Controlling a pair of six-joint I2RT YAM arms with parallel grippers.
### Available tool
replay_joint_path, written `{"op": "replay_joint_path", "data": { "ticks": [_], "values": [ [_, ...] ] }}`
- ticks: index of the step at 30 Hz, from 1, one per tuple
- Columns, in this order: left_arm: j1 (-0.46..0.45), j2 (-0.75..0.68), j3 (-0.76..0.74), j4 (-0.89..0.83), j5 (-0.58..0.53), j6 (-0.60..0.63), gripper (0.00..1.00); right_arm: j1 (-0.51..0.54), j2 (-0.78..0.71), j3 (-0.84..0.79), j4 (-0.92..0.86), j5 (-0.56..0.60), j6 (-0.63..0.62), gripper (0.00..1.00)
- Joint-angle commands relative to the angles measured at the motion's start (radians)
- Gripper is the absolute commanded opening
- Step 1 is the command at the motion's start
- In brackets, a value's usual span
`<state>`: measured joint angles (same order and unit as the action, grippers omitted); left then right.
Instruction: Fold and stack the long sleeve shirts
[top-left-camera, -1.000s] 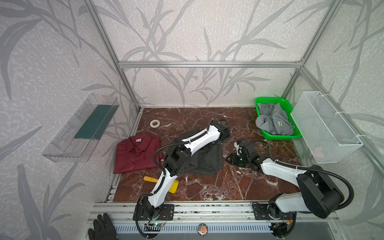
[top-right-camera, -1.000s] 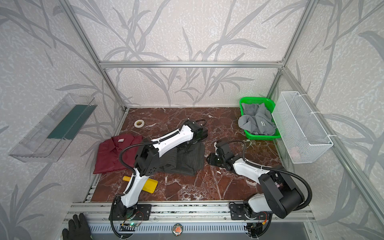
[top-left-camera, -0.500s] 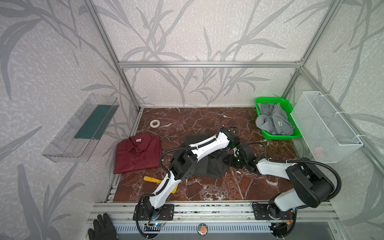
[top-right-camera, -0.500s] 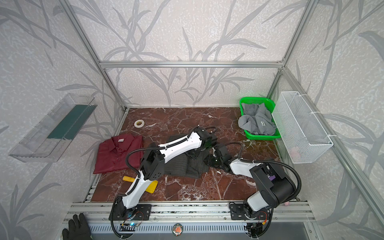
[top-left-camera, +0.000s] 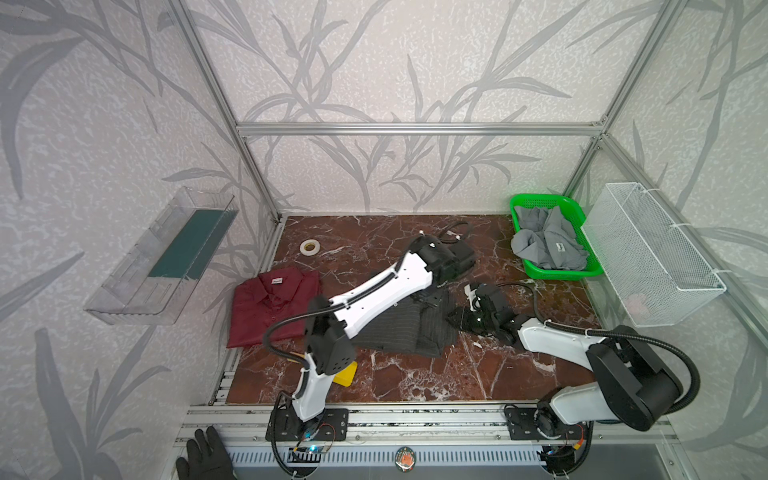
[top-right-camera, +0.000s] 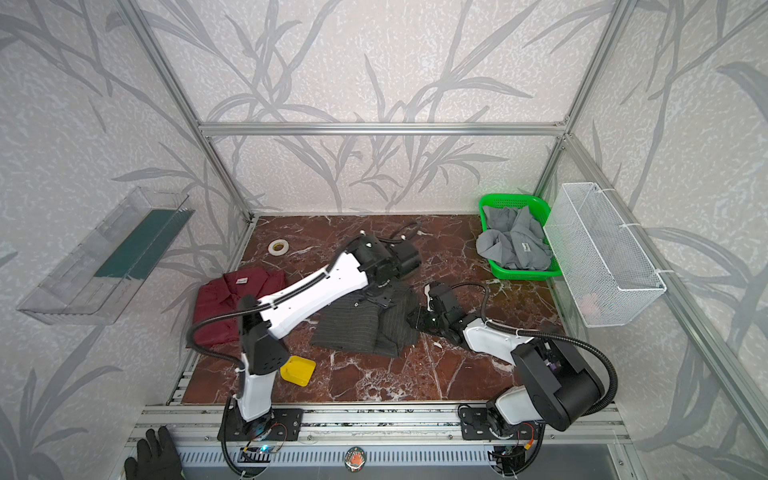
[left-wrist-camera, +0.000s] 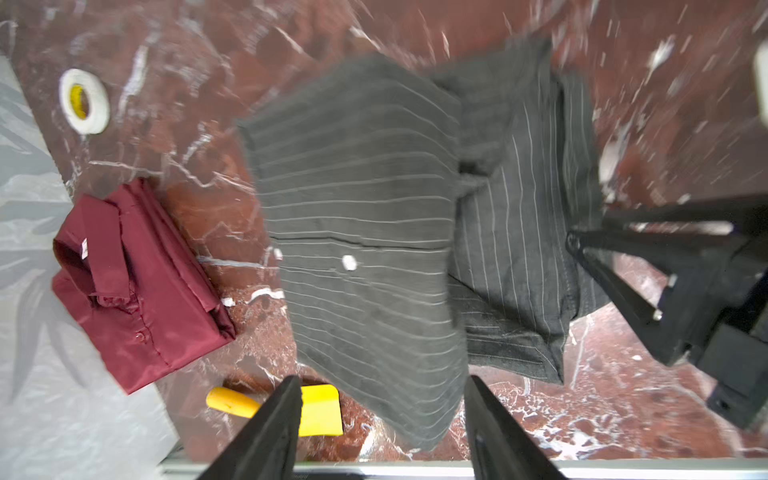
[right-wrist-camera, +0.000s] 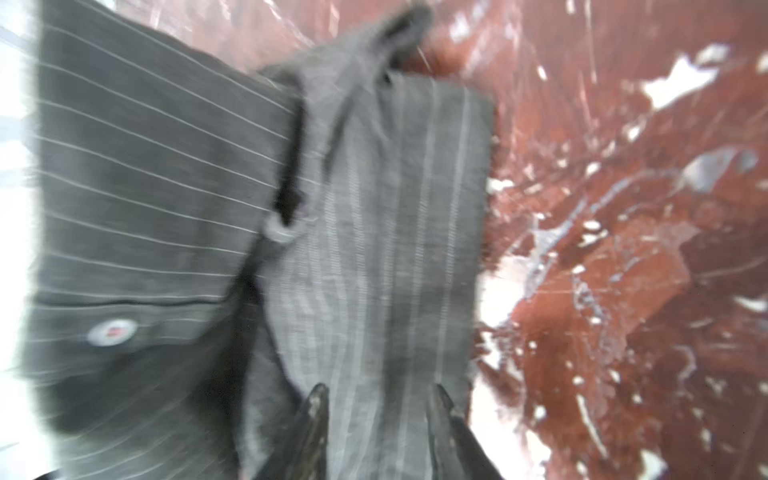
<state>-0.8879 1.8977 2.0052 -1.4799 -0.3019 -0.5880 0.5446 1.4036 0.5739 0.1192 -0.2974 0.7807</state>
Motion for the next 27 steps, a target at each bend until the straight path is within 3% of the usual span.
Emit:
{"op": "replay_joint_path", "data": {
  "ticks": [1, 5, 10, 23, 27],
  "values": [
    [0.09, -0.159, -0.171, 0.062, 0.01, -0.024, 0.63, 0.033, -0.045, 0.109, -0.102, -0.011, -0.034, 0.46],
    [0.186, -0.362, -0.477, 0.254, 0.057, -0.013, 0.67, 0.144, -0.032, 0.215, -0.213, 0.103, -0.029, 0.54],
    [0.273, -0.493, -0.71, 0.371, 0.099, -0.007, 0.69, 0.237, 0.053, 0.308, -0.287, 0.218, 0.0, 0.59],
    [0.449, -0.529, -0.94, 0.564, 0.215, 0.048, 0.7, 0.281, 0.261, 0.413, -0.222, 0.219, 0.03, 0.6],
    [0.46, -0.512, -0.953, 0.577, 0.26, 0.042, 0.69, 0.285, 0.18, 0.339, -0.139, 0.276, 0.077, 0.6]
  ]
}}
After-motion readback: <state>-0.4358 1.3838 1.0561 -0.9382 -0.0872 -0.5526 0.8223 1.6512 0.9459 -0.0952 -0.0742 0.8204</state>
